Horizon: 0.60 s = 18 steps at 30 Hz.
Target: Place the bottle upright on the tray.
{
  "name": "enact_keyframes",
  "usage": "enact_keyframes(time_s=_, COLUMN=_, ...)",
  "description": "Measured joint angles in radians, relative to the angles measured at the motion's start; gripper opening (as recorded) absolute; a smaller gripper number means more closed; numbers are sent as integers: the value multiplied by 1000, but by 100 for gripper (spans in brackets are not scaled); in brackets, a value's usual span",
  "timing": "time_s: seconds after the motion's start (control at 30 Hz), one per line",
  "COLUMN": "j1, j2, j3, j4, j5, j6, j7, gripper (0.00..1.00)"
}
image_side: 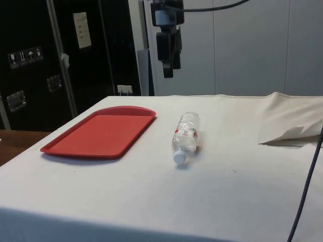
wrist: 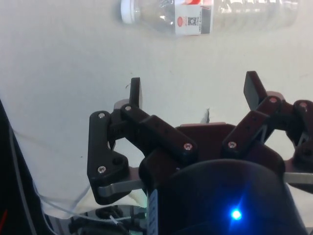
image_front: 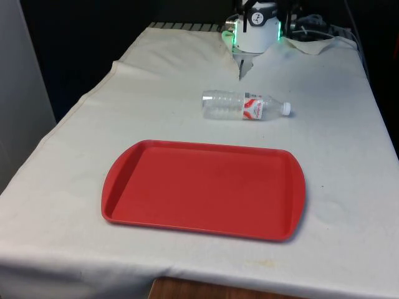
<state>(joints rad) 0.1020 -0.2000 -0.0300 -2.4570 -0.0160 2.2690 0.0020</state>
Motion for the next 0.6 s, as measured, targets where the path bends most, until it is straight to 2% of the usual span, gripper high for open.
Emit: enact_keyframes(time_s=0.6, j1=5, j2=40, j3=20, j4=-50, j5=0, j6=78, j7=1, gripper=100)
